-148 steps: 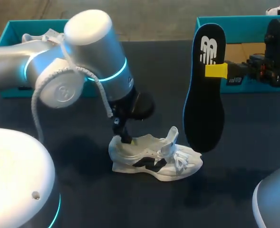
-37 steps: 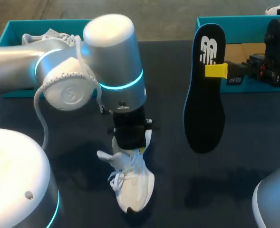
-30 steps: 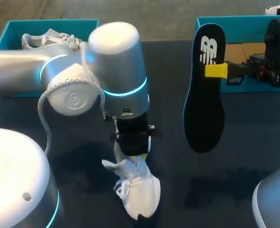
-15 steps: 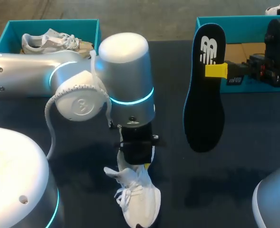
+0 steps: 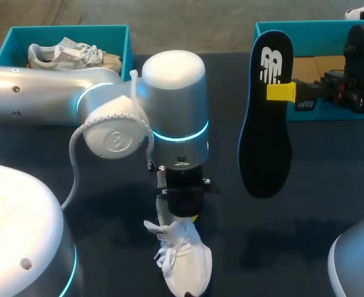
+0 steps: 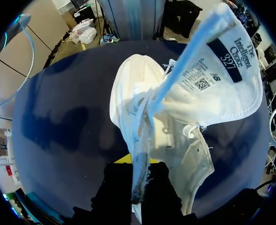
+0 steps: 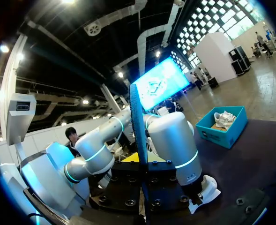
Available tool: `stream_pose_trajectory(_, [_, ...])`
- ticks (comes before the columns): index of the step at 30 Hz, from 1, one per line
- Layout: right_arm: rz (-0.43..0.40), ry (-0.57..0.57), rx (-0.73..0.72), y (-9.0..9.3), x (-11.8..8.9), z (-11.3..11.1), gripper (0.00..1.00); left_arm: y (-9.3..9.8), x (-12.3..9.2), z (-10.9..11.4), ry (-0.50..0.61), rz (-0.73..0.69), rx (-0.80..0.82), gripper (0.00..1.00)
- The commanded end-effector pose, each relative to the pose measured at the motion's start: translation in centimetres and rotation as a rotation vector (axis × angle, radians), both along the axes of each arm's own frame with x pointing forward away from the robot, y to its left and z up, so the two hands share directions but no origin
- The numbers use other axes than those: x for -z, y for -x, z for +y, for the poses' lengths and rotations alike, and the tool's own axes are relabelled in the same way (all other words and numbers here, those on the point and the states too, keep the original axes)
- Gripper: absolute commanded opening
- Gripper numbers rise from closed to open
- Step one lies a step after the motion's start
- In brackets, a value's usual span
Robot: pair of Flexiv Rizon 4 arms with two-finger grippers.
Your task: Take the shoe out of the shoebox, open the shoe tongue, remove and reinsert the insole, then place the shoe into the shoebox
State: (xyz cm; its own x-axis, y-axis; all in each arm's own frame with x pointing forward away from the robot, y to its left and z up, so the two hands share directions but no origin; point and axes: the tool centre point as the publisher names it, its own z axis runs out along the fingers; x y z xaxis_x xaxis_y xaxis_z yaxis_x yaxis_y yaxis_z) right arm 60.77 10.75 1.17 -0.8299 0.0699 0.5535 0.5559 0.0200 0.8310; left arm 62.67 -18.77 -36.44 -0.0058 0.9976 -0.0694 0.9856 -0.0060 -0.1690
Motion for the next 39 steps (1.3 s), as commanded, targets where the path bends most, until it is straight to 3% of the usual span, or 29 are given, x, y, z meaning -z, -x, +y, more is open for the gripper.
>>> stream_pose_trajectory(1, [0.001, 0.001, -0.003, -0.3, 0.0, 0.2, 0.0, -0.3, 1.0, -0.8, -0.01, 0.003, -0.005, 0.0])
stream_pose_trajectory(30, [0.001, 0.001, -0.003, -0.3, 0.0, 0.2, 0.0, -1.0, 1.8, -2.4, 0.08, -0.037, 0.09, 0.0])
stream_pose_trajectory(33, [0.001, 0.001, -0.003, -0.3, 0.0, 0.2, 0.0, -1.1, 1.7, -2.4, 0.081, -0.047, 0.098, 0.39])
stream_pose_trajectory(35, [0.001, 0.001, -0.003, -0.3, 0.0, 0.2, 0.0, -1.1, 1.6, -2.5, 0.085, -0.054, 0.1, 0.53])
stream_pose_trajectory(39, [0.001, 0.001, -0.003, -0.3, 0.0, 0.2, 0.0, -1.4, 1.1, -2.6, 0.108, -0.065, 0.097, 0.95])
